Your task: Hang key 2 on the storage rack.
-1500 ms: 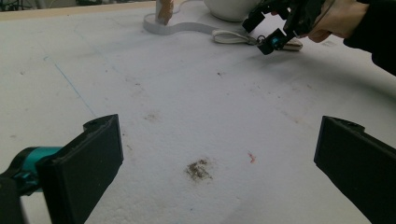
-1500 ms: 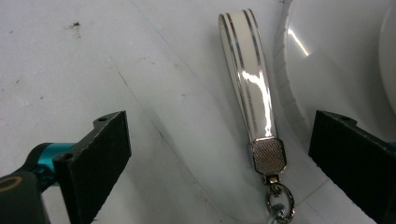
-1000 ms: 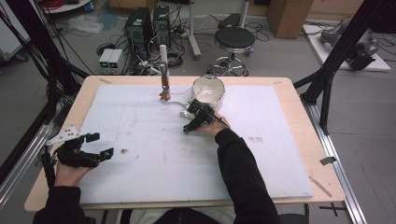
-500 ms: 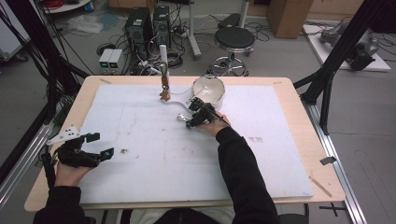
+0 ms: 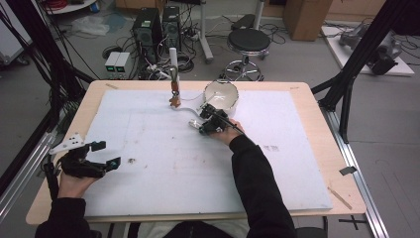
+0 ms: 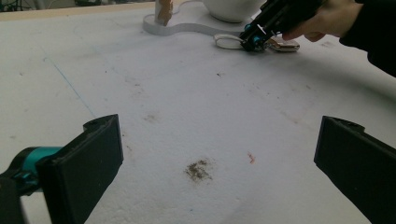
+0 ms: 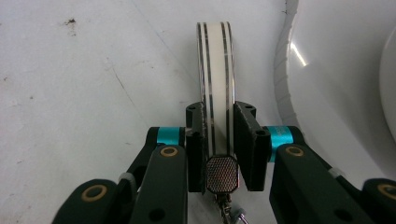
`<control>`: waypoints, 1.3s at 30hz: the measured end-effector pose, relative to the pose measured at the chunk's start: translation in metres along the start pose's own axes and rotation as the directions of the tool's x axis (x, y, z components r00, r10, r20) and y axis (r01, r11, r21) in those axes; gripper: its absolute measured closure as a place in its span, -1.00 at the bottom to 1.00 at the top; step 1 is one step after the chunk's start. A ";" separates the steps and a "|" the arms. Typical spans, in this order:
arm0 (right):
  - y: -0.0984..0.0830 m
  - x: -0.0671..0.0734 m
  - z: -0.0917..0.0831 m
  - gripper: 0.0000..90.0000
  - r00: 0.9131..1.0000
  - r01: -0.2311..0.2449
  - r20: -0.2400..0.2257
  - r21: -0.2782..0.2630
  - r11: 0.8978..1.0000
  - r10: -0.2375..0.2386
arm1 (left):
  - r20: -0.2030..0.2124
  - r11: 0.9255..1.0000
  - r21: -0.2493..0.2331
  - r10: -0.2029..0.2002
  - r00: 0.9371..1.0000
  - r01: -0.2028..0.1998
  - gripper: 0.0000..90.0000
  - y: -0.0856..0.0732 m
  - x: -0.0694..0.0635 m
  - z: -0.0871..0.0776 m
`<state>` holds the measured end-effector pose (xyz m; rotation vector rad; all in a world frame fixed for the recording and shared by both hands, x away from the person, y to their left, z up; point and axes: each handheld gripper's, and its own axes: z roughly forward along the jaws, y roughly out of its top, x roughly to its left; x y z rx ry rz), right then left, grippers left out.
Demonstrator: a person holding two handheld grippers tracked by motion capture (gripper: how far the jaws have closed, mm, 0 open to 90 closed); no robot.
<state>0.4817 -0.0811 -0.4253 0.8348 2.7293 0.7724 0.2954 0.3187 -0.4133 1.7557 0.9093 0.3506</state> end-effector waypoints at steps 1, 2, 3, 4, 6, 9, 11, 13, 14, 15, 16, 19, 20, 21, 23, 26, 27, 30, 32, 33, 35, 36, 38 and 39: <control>0.000 0.001 0.000 0.68 1.000 0.002 0.005 0.002 1.000 -0.002 | -0.001 1.000 0.000 -0.001 1.000 0.001 -0.96 0.000 0.000 0.000; 0.000 0.001 -0.001 0.68 1.000 0.005 0.007 0.008 1.000 -0.005 | -0.001 1.000 0.001 0.002 1.000 -0.002 -0.96 0.000 0.000 0.000; -0.001 0.001 -0.001 0.68 1.000 0.006 0.014 0.005 1.000 -0.006 | -0.001 1.000 0.000 0.000 1.000 0.000 -0.96 0.000 0.000 0.000; -0.002 0.001 -0.003 0.68 1.000 0.005 0.015 0.013 1.000 -0.005 | -0.001 1.000 0.000 -0.001 1.000 0.001 -0.96 0.000 0.000 0.000; -0.003 0.000 -0.004 0.68 1.000 0.002 0.016 0.018 1.000 -0.003 | -0.001 1.000 0.001 0.000 1.000 0.000 -0.96 0.000 0.000 0.000; -0.004 -0.001 -0.008 0.68 1.000 0.000 0.017 0.023 1.000 0.000 | -0.001 1.000 0.000 0.000 1.000 0.000 -0.96 0.000 0.000 0.000; -0.004 -0.001 -0.013 0.68 1.000 -0.007 0.016 0.015 1.000 0.007 | -0.001 1.000 0.000 0.000 1.000 0.000 -0.96 0.000 0.000 0.000; -0.005 -0.002 -0.016 0.68 1.000 -0.005 0.013 0.012 1.000 0.005 | -0.001 1.000 -0.001 0.002 1.000 -0.002 -0.96 0.000 0.000 -0.001; -0.005 -0.002 -0.019 0.68 1.000 -0.007 0.017 0.014 1.000 0.007 | -0.002 1.000 -0.001 0.002 1.000 -0.002 -0.96 0.000 0.000 -0.001; -0.006 -0.002 -0.020 0.68 1.000 -0.003 0.016 0.012 1.000 0.003 | -0.002 1.000 0.000 0.002 1.000 -0.002 -0.96 0.000 0.000 -0.001; -0.007 -0.002 -0.023 0.68 1.000 -0.007 0.014 0.012 1.000 0.007 | -0.002 1.000 0.001 0.002 1.000 -0.002 -0.96 0.000 0.000 -0.001; -0.008 -0.002 -0.031 0.68 1.000 -0.008 0.011 -0.001 1.000 0.008 | -0.003 1.000 0.000 0.002 1.000 -0.002 -0.96 0.000 -0.001 -0.001; -0.008 -0.003 -0.034 0.68 1.000 -0.002 0.016 -0.010 1.000 0.002 | -0.003 1.000 0.001 0.004 1.000 -0.004 -0.96 0.000 -0.001 -0.001; -0.009 -0.003 -0.036 0.68 1.000 -0.010 0.010 -0.016 1.000 0.010 | -0.002 1.000 0.001 0.003 1.000 -0.003 -0.96 0.000 -0.001 -0.001; -0.010 -0.004 -0.041 0.68 1.000 -0.012 -0.002 -0.030 0.999 0.012 | -0.002 1.000 -0.002 0.003 1.000 -0.003 -0.96 0.000 -0.001 0.000; -0.014 -0.004 -0.046 0.69 1.000 -0.019 -0.015 -0.045 0.999 0.019 | -0.002 1.000 -0.002 0.005 1.000 -0.005 -0.96 0.000 -0.002 0.000; -0.016 -0.004 -0.047 0.68 1.000 -0.017 -0.019 -0.053 0.998 0.016 | -0.002 1.000 0.000 0.004 1.000 -0.004 -0.96 0.000 -0.001 0.000; -0.021 -0.003 -0.053 0.68 0.999 -0.024 -0.025 -0.067 0.997 0.023 | -0.001 1.000 0.003 0.006 1.000 -0.006 -0.96 0.000 -0.002 0.001; -0.023 0.000 -0.057 0.68 1.000 -0.009 -0.005 -0.084 0.996 0.008 | -0.001 1.000 0.005 0.007 1.000 -0.007 -0.96 0.000 -0.002 0.001; -0.023 0.001 -0.059 0.68 1.000 0.000 0.003 -0.090 0.996 0.000 | -0.003 1.000 0.008 0.009 1.000 -0.009 -0.96 0.000 -0.002 0.002; -0.023 0.002 -0.064 0.68 1.000 0.003 -0.001 -0.104 0.995 -0.004 | -0.001 1.000 0.006 0.009 1.000 -0.009 -0.96 0.000 -0.003 0.002; -0.023 0.002 -0.068 0.68 1.000 0.005 0.002 -0.122 0.993 -0.005 | 0.000 1.000 0.006 0.012 1.000 -0.012 -0.96 0.001 -0.004 0.002; -0.024 0.002 -0.075 0.68 0.999 -0.032 -0.016 -0.149 0.988 0.030 | 0.004 1.000 -0.001 0.011 1.000 -0.011 -0.96 0.002 -0.005 0.002; -0.024 0.000 -0.079 0.68 0.999 -0.037 -0.021 -0.167 0.985 0.034 | 0.005 1.000 0.000 0.011 1.000 -0.011 -0.96 0.002 -0.005 0.002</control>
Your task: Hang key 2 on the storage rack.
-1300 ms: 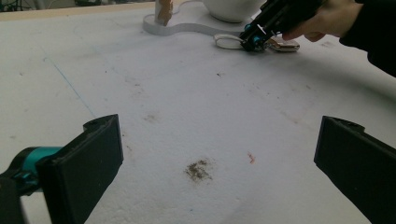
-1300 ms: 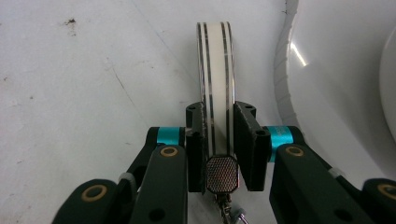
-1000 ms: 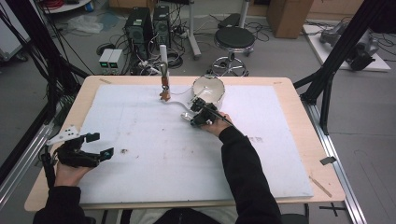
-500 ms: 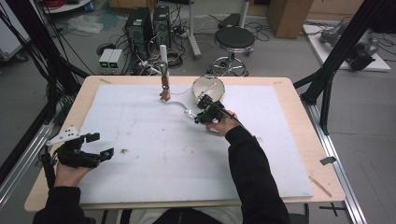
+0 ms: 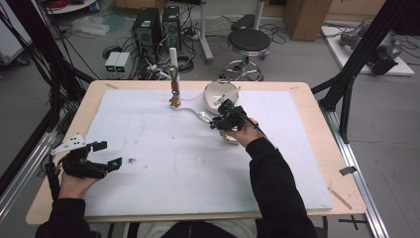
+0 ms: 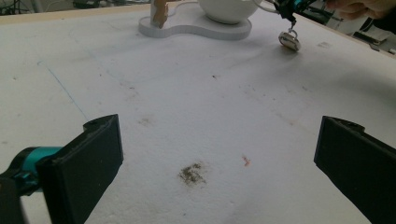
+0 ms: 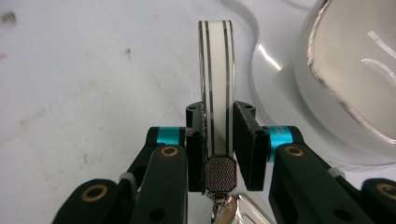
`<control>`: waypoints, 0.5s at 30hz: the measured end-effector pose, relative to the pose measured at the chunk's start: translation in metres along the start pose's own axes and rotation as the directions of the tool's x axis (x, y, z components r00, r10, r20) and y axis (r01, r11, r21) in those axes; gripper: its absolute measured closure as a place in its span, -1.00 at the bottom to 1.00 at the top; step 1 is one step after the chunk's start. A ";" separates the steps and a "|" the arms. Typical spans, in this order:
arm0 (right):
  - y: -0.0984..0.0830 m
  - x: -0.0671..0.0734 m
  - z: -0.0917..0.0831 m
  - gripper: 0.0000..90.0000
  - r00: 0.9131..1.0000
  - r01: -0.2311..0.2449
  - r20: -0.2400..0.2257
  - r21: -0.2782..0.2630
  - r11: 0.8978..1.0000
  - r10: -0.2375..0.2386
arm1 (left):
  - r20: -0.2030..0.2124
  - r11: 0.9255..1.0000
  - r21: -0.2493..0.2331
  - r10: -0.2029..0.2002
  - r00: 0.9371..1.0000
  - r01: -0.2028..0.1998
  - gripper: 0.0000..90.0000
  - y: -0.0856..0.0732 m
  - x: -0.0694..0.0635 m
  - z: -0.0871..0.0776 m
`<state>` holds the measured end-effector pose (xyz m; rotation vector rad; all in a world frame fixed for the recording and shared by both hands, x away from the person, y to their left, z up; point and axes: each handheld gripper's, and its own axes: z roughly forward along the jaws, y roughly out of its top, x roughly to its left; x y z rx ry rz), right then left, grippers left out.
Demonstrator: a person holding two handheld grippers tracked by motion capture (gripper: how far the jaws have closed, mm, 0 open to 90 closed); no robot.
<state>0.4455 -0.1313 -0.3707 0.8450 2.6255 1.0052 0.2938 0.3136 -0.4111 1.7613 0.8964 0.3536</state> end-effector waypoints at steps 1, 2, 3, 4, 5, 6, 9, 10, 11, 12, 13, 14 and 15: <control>0.000 -0.001 -0.004 0.68 1.000 -0.005 -0.005 -0.021 1.000 0.005 | 0.001 1.000 -0.001 0.001 1.000 -0.001 -0.96 0.000 0.000 0.000; 0.001 -0.002 -0.008 0.68 1.000 -0.016 -0.014 -0.036 0.999 0.015 | 0.002 1.000 -0.002 0.003 1.000 -0.003 -0.96 0.001 0.000 0.000; 0.001 -0.002 -0.011 0.68 1.000 -0.025 -0.016 -0.055 0.998 0.024 | 0.004 1.000 -0.004 0.000 1.000 0.000 -0.96 0.001 0.000 0.000; 0.001 -0.003 -0.016 0.68 0.999 -0.033 -0.021 -0.073 0.997 0.031 | 0.006 1.000 -0.008 -0.002 1.000 0.002 -0.96 0.002 0.000 0.001; 0.002 -0.003 -0.020 0.68 0.999 -0.031 -0.023 -0.092 0.995 0.029 | 0.012 1.000 -0.011 -0.003 1.000 0.003 -0.96 0.003 0.000 0.001; 0.002 -0.002 -0.024 0.68 1.000 -0.028 -0.015 -0.108 0.994 0.026 | 0.018 1.000 -0.011 -0.001 1.000 0.001 -0.96 0.004 -0.001 0.002; 0.002 -0.003 -0.032 0.68 0.999 -0.042 -0.020 -0.132 0.990 0.040 | 0.032 1.000 -0.003 0.010 0.999 -0.010 -0.96 0.008 -0.004 0.006; 0.001 -0.003 -0.035 0.68 0.999 -0.046 -0.020 -0.141 0.989 0.043 | 0.036 1.000 -0.002 0.013 0.999 -0.013 -0.96 0.009 -0.005 0.007; 0.001 -0.003 -0.037 0.68 0.998 -0.054 -0.021 -0.152 0.987 0.052 | 0.040 1.000 0.001 0.019 0.999 -0.019 -0.96 0.011 -0.006 0.008; 0.001 -0.002 -0.041 0.68 0.998 -0.065 -0.034 -0.167 0.984 0.060 | 0.042 1.000 0.001 0.021 0.999 -0.021 -0.96 0.012 -0.007 0.009; 0.001 -0.002 -0.043 0.68 0.997 -0.070 -0.037 -0.173 0.982 0.064 | 0.044 1.000 0.004 0.023 0.999 -0.023 -0.96 0.012 -0.008 0.009; 0.002 -0.001 -0.046 0.68 0.997 -0.072 -0.041 -0.185 0.980 0.065 | 0.044 1.000 0.005 0.023 0.999 -0.023 -0.96 0.013 -0.008 0.010; 0.002 0.000 -0.048 0.68 0.996 -0.079 -0.052 -0.193 0.978 0.070 | 0.044 1.000 0.005 0.025 0.999 -0.025 -0.96 0.014 -0.009 0.011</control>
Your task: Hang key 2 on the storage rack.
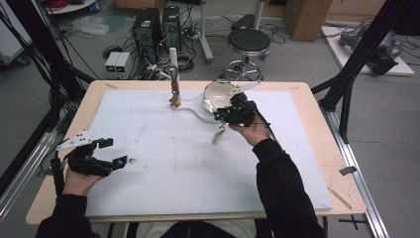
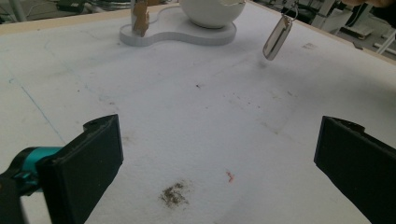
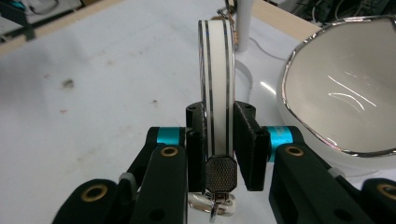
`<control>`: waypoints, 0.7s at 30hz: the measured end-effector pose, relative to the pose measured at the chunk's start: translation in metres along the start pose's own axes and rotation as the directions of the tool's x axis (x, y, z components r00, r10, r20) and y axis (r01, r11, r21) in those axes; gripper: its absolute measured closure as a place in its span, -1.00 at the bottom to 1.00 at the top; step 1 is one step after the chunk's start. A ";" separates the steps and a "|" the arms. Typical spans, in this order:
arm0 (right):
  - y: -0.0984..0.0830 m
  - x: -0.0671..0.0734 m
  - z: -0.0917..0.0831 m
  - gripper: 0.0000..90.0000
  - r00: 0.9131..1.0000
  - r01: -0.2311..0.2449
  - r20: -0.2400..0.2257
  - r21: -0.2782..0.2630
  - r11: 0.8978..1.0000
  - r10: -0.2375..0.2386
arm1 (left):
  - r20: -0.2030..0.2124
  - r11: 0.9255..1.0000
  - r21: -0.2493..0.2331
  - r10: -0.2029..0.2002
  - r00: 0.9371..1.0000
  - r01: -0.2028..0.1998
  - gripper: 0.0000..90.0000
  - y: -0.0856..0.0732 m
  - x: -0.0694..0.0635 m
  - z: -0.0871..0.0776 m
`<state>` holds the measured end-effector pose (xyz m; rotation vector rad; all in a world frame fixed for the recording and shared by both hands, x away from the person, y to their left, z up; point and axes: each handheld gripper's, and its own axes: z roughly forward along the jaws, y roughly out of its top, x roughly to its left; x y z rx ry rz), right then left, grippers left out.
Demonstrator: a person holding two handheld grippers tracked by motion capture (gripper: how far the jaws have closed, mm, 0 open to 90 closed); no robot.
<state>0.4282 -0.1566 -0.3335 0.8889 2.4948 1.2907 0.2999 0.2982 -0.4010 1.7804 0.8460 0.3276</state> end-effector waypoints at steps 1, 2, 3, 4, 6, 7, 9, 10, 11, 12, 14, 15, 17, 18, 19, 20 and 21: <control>0.001 0.001 -0.002 0.68 1.000 -0.004 -0.006 -0.008 1.000 0.004 | 0.002 1.000 0.000 0.002 1.000 -0.002 -0.96 0.001 0.000 0.000; 0.001 0.003 -0.004 0.68 1.000 -0.005 -0.007 -0.015 1.000 0.005 | 0.002 1.000 0.004 0.005 1.000 -0.005 -0.96 0.002 -0.001 0.001; 0.002 0.004 -0.007 0.68 1.000 -0.008 -0.015 -0.024 1.000 0.008 | 0.002 1.000 0.004 0.010 1.000 -0.010 -0.96 0.003 -0.001 0.001; 0.002 0.006 -0.009 0.68 1.000 -0.007 -0.017 -0.034 0.999 0.007 | 0.004 1.000 0.002 0.012 1.000 -0.012 -0.96 0.005 -0.002 0.002; 0.003 0.009 -0.013 0.68 1.000 -0.009 -0.031 -0.048 0.999 0.007 | 0.008 1.000 -0.001 0.016 1.000 -0.016 -0.96 0.008 -0.003 0.003; 0.004 0.012 -0.014 0.68 0.999 -0.009 -0.034 -0.058 0.998 0.007 | 0.011 1.000 -0.003 0.019 1.000 -0.019 -0.96 0.010 -0.003 0.004; 0.005 0.016 -0.018 0.68 0.999 -0.008 -0.042 -0.072 0.997 0.005 | 0.014 1.000 -0.002 0.022 1.000 -0.022 -0.96 0.012 -0.004 0.006; 0.005 0.019 -0.019 0.68 0.999 -0.007 -0.048 -0.077 0.997 0.004 | 0.015 1.000 -0.002 0.024 1.000 -0.024 -0.96 0.012 -0.005 0.006; 0.006 0.020 -0.020 0.68 0.999 -0.006 -0.053 -0.082 0.997 0.002 | 0.019 1.000 -0.001 0.027 0.999 -0.027 -0.96 0.014 -0.005 0.008; 0.006 0.023 -0.021 0.68 0.998 -0.007 -0.059 -0.087 0.996 0.002 | 0.025 1.000 -0.005 0.028 0.999 -0.028 -0.96 0.015 -0.006 0.008; 0.007 0.029 -0.023 0.68 0.997 -0.012 -0.071 -0.088 0.996 0.006 | 0.028 0.999 -0.012 0.030 0.999 -0.030 -0.96 0.019 -0.007 0.010; 0.007 0.031 -0.024 0.68 0.997 -0.013 -0.077 -0.093 0.996 0.005 | 0.030 0.999 -0.014 0.032 0.999 -0.032 -0.96 0.020 -0.007 0.010; 0.008 0.037 -0.025 0.68 0.996 -0.009 -0.088 -0.096 0.995 0.000 | 0.033 0.999 -0.013 0.035 0.999 -0.034 -0.96 0.024 -0.009 0.012; 0.008 0.040 -0.025 0.68 0.996 -0.005 -0.090 -0.095 0.995 -0.003 | 0.037 0.999 -0.014 0.039 0.999 -0.039 -0.96 0.026 -0.009 0.013; 0.008 0.043 -0.025 0.68 0.996 -0.003 -0.092 -0.100 0.995 -0.006 | 0.038 0.999 -0.015 0.042 0.998 -0.042 -0.96 0.028 -0.010 0.013; 0.009 0.045 -0.026 0.68 0.995 0.003 -0.102 -0.103 0.995 -0.014 | 0.038 0.999 -0.012 0.045 0.998 -0.044 -0.96 0.030 -0.011 0.014; 0.009 0.048 -0.026 0.68 0.995 0.021 -0.099 -0.109 0.994 -0.031 | 0.037 0.999 -0.010 0.050 0.998 -0.050 -0.96 0.031 -0.012 0.015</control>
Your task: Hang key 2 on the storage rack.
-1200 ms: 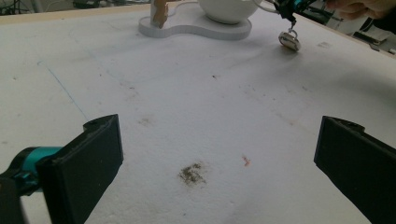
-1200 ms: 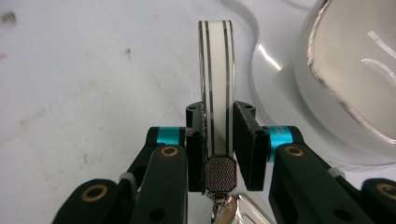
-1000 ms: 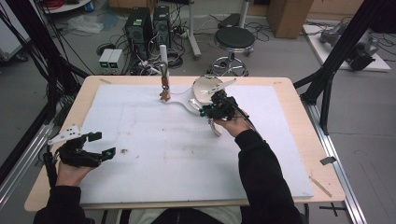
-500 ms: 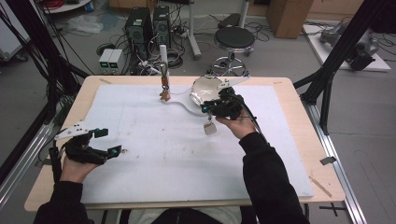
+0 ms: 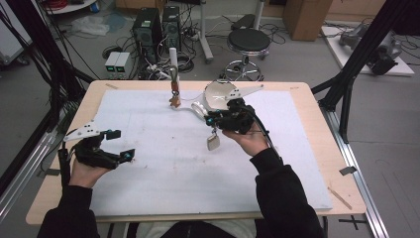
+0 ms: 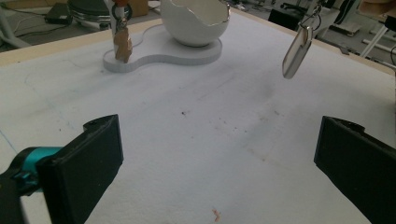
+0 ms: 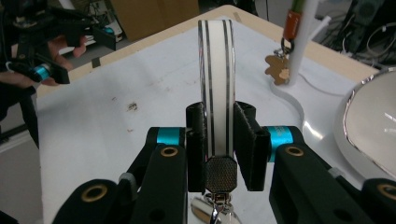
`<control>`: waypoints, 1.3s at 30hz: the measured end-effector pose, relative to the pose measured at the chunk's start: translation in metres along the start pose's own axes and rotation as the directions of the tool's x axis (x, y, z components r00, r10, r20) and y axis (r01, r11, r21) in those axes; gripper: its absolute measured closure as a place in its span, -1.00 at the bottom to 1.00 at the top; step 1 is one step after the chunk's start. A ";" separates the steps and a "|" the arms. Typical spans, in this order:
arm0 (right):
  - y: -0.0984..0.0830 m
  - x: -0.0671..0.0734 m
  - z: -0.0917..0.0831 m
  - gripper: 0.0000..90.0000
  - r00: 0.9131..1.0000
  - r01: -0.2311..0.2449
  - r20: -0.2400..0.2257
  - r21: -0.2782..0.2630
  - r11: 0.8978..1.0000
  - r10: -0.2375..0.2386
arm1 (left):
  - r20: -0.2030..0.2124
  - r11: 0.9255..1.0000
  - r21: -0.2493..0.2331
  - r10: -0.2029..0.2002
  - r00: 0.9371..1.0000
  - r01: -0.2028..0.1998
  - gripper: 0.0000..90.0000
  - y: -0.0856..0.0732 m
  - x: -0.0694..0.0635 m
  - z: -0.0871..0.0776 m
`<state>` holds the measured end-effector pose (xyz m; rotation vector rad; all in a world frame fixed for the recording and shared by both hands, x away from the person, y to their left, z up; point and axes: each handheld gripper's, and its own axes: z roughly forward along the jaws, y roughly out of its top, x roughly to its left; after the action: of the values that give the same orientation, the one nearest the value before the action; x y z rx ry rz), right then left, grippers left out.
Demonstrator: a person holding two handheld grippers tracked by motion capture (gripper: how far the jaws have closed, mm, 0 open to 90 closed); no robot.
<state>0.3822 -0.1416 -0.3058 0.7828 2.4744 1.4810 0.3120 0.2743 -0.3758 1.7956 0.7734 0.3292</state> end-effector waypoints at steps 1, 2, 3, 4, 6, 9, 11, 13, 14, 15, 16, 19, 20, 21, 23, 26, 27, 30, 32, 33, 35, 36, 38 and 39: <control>0.000 0.004 0.000 0.68 1.000 0.020 0.007 -0.002 1.000 -0.020 | 0.003 1.000 -0.001 0.009 1.000 -0.009 -0.96 0.002 -0.002 0.001; 0.001 0.006 0.001 0.68 1.000 0.030 0.004 -0.005 1.000 -0.030 | 0.009 1.000 -0.003 0.013 1.000 -0.013 -0.96 0.004 -0.003 0.002; 0.001 0.009 0.002 0.68 0.999 0.032 0.001 -0.005 0.999 -0.032 | 0.014 1.000 -0.004 0.018 1.000 -0.018 -0.96 0.006 -0.004 0.003; 0.002 0.011 0.002 0.68 0.999 0.040 -0.002 -0.005 0.999 -0.040 | 0.019 1.000 -0.004 0.019 1.000 -0.019 -0.96 0.008 -0.006 0.004; 0.002 0.015 0.004 0.68 0.999 0.041 -0.008 -0.011 0.999 -0.041 | 0.029 1.000 -0.002 0.028 0.999 -0.028 -0.96 0.012 -0.008 0.007; 0.003 0.019 0.007 0.68 0.999 0.043 -0.016 -0.025 0.999 -0.044 | 0.046 0.999 -0.015 0.036 0.998 -0.035 -0.96 0.020 -0.010 0.011; 0.004 0.021 0.008 0.68 0.999 0.038 -0.026 -0.036 0.999 -0.039 | 0.055 0.999 -0.011 0.043 0.998 -0.043 -0.96 0.025 -0.012 0.014; 0.004 0.023 0.010 0.68 0.999 0.040 -0.030 -0.039 0.998 -0.041 | 0.063 0.999 -0.010 0.052 0.997 -0.051 -0.96 0.031 -0.013 0.019; 0.004 0.023 0.011 0.68 0.999 0.036 -0.034 -0.038 0.999 -0.037 | 0.069 0.998 -0.011 0.056 0.996 -0.055 -0.96 0.034 -0.014 0.021; 0.004 0.024 0.012 0.68 0.999 0.037 -0.037 -0.040 0.998 -0.039 | 0.073 0.998 -0.015 0.059 0.996 -0.058 -0.96 0.036 -0.016 0.023; 0.004 0.025 0.013 0.68 0.999 0.034 -0.036 -0.041 0.999 -0.036 | 0.082 0.998 -0.016 0.064 0.995 -0.063 -0.96 0.039 -0.017 0.025; 0.004 0.026 0.015 0.68 0.998 0.031 -0.048 -0.052 0.998 -0.034 | 0.099 0.997 -0.019 0.072 0.992 -0.071 -0.96 0.048 -0.021 0.031; 0.005 0.027 0.015 0.68 0.998 0.027 -0.053 -0.054 0.998 -0.030 | 0.105 0.997 -0.017 0.074 0.992 -0.072 -0.96 0.051 -0.022 0.033; 0.005 0.028 0.015 0.68 0.998 0.028 -0.055 -0.055 0.998 -0.031 | 0.114 0.997 -0.016 0.074 0.991 -0.073 -0.96 0.054 -0.023 0.035; 0.006 0.029 0.016 0.68 0.998 0.031 -0.058 -0.060 0.998 -0.035 | 0.128 0.997 -0.013 0.075 0.989 -0.074 -0.96 0.059 -0.025 0.038; 0.006 0.030 0.017 0.68 0.997 0.024 -0.070 -0.062 0.998 -0.028 | 0.146 0.997 -0.014 0.078 0.986 -0.077 -0.96 0.068 -0.029 0.044; 0.006 0.031 0.017 0.68 0.997 0.017 -0.076 -0.064 0.998 -0.021 | 0.150 0.997 -0.016 0.081 0.985 -0.080 -0.96 0.070 -0.030 0.046; 0.007 0.033 0.018 0.68 0.996 0.018 -0.091 -0.074 0.997 -0.024 | 0.173 0.996 -0.027 0.083 0.981 -0.080 -0.96 0.078 -0.034 0.052; 0.008 0.036 0.019 0.68 0.995 0.019 -0.100 -0.078 0.997 -0.027 | 0.189 0.996 -0.029 0.085 0.978 -0.081 -0.96 0.082 -0.036 0.056; 0.008 0.037 0.020 0.68 0.994 0.024 -0.103 -0.081 0.996 -0.032 | 0.198 0.996 -0.031 0.086 0.976 -0.081 -0.96 0.085 -0.037 0.058; 0.008 0.039 0.020 0.68 0.993 0.026 -0.109 -0.085 0.996 -0.035 | 0.216 0.996 -0.037 0.089 0.972 -0.083 -0.95 0.089 -0.040 0.061; 0.009 0.040 0.021 0.68 0.993 0.026 -0.113 -0.084 0.996 -0.035 | 0.226 0.996 -0.040 0.088 0.970 -0.081 -0.94 0.091 -0.041 0.063; 0.009 0.042 0.022 0.68 0.992 0.023 -0.123 -0.091 0.996 -0.034 | 0.241 0.996 -0.046 0.087 0.967 -0.078 -0.92 0.094 -0.043 0.065; 0.009 0.042 0.022 0.68 0.991 0.024 -0.127 -0.094 0.995 -0.036 | 0.253 0.996 -0.050 0.090 0.963 -0.080 -0.89 0.095 -0.044 0.066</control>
<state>0.3580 -0.0993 -0.3033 0.6505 2.4746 1.6705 0.3490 0.1797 -0.3056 1.7943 0.5061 0.1631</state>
